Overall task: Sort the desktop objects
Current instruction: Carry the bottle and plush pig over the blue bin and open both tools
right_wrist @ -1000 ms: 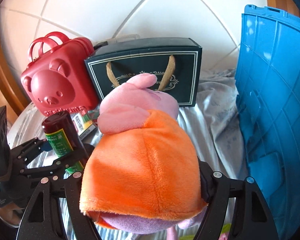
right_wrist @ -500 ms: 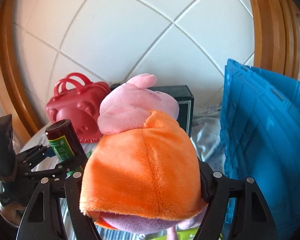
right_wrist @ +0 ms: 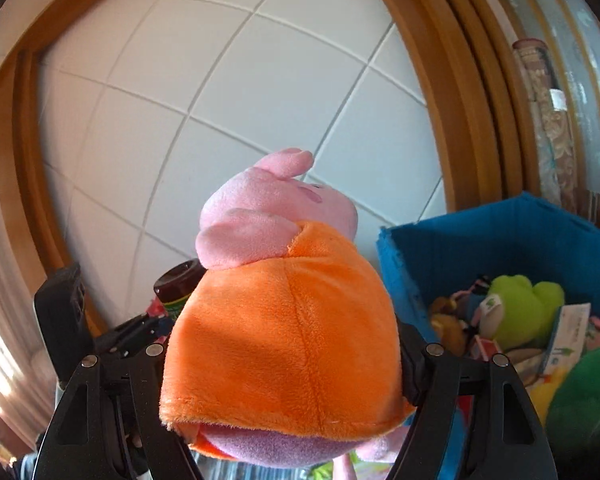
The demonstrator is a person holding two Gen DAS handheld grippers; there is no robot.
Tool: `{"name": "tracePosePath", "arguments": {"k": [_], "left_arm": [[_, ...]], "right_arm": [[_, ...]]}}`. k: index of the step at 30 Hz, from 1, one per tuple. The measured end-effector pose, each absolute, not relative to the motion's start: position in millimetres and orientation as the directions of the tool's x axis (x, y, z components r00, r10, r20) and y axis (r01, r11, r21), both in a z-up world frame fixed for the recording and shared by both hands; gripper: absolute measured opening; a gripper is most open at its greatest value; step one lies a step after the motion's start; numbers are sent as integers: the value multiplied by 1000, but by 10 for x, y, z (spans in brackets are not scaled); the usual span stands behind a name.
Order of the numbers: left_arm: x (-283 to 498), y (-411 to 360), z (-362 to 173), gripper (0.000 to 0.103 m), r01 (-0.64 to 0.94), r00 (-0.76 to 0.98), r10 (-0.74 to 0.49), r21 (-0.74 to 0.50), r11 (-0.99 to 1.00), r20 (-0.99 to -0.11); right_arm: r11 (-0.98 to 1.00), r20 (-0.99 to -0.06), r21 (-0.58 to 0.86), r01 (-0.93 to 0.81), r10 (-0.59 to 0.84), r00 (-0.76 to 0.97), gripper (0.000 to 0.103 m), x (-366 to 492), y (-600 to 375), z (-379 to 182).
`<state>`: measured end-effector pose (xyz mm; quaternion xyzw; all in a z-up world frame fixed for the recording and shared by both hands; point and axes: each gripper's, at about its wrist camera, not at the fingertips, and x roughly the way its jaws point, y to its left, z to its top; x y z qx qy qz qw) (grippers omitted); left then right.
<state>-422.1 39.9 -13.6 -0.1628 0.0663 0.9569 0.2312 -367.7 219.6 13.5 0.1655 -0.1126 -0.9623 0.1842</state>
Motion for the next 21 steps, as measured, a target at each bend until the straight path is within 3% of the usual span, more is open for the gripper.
{"name": "tracePosePath", "arguments": {"k": [11, 13, 15, 21], "left_arm": [[-4235, 1881, 126, 53, -639, -728, 591, 33, -768, -348], [-4341, 2139, 136, 53, -638, -721, 582, 33, -769, -376], [-4464, 2339, 136, 53, -603, -742, 537, 48, -797, -402], [-4441, 2515, 243, 55, -548, -791, 483, 83, -832, -376]], "right_arm": [[-970, -257, 234, 59, -120, -959, 78, -3363, 3557, 448], [-973, -266, 229, 22, -85, -960, 82, -3458, 3754, 497], [-972, -266, 233, -19, -45, -963, 94, -3599, 3962, 527], [-971, -247, 232, -59, 0, -969, 99, -3537, 4251, 531]]}}
